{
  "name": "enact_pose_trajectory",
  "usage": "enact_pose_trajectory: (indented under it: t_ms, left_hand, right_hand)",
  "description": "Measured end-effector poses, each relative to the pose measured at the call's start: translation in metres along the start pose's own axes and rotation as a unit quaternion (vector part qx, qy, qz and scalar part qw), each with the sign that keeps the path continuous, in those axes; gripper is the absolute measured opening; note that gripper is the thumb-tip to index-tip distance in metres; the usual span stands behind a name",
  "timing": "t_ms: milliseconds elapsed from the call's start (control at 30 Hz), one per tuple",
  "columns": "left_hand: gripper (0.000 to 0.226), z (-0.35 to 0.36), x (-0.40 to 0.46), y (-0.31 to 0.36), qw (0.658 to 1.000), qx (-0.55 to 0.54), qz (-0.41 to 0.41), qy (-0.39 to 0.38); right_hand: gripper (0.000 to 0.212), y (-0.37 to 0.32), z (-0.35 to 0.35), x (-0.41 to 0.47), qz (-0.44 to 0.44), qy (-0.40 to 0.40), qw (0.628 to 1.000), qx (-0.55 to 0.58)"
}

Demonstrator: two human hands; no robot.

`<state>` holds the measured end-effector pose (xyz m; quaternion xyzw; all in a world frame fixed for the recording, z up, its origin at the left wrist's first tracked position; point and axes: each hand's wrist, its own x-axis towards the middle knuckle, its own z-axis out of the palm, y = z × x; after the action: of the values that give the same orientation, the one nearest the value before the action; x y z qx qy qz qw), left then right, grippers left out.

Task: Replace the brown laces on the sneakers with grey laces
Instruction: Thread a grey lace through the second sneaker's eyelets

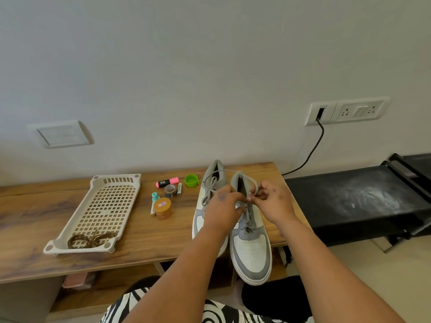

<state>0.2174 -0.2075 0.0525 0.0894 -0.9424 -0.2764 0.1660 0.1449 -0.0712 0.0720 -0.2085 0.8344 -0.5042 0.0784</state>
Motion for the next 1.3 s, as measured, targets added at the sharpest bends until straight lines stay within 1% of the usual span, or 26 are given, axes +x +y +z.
enact_pose_trajectory:
  t_ms: [133,300,367,433,500,633,733,833,967,1033,1100,1167,1233,1300]
  left_hand:
    - [0.017,0.009,0.000,-0.004,1.000,0.008,-0.004,0.010]
    - [0.011,0.013,-0.003,-0.004,1.000,0.010,-0.001,0.028]
    - [0.010,0.016,-0.004,-0.005,0.999,0.010,0.005,0.042]
    - [0.011,0.016,-0.005,-0.005,0.999,0.000,0.002,0.043]
    - [0.012,0.014,-0.005,-0.007,0.999,-0.011,0.003,0.047]
    - [0.013,0.014,-0.006,-0.007,0.998,-0.029,-0.002,0.052]
    - [0.013,0.015,-0.006,-0.006,0.998,-0.046,-0.011,0.043]
    - [0.012,0.018,-0.005,-0.010,0.995,-0.087,-0.038,0.028]
    - [0.012,0.020,-0.004,-0.013,0.979,-0.185,-0.088,0.001]
    - [0.013,0.017,-0.003,-0.013,0.975,-0.201,-0.093,-0.011]
    - [0.011,0.015,-0.003,-0.014,0.977,-0.193,-0.088,-0.014]
    - [0.010,0.014,-0.003,-0.014,0.980,-0.179,-0.084,-0.013]
    - [0.008,0.013,-0.004,-0.011,0.983,-0.164,-0.085,-0.005]
    - [0.006,0.012,-0.005,-0.010,0.984,-0.157,-0.087,-0.003]
  right_hand:
    - [0.025,0.002,0.002,0.001,-0.029,-0.042,0.997,-0.060]
    - [0.022,-0.002,0.003,0.006,-0.087,-0.075,0.979,-0.170]
    - [0.023,-0.004,0.001,0.009,-0.098,-0.094,0.973,-0.189]
    - [0.021,-0.005,0.001,0.011,-0.100,-0.106,0.971,-0.187]
    - [0.020,-0.003,0.002,0.011,-0.093,-0.101,0.976,-0.167]
    - [0.019,0.008,0.003,0.011,-0.034,-0.070,0.993,-0.087]
    - [0.015,0.009,0.001,0.011,-0.017,-0.050,0.997,-0.058]
    - [0.021,0.007,0.002,0.009,-0.045,-0.056,0.995,-0.075]
    - [0.024,0.006,0.000,0.009,-0.059,-0.101,0.986,-0.119]
    - [0.024,0.005,-0.001,0.008,-0.061,-0.114,0.983,-0.128]
    - [0.025,0.004,-0.003,0.007,-0.063,-0.124,0.981,-0.137]
    - [0.033,0.003,-0.005,0.006,-0.050,-0.137,0.980,-0.134]
    - [0.051,0.001,-0.009,0.004,-0.032,-0.140,0.982,-0.121]
    - [0.070,-0.002,-0.013,0.000,-0.021,-0.093,0.989,-0.113]
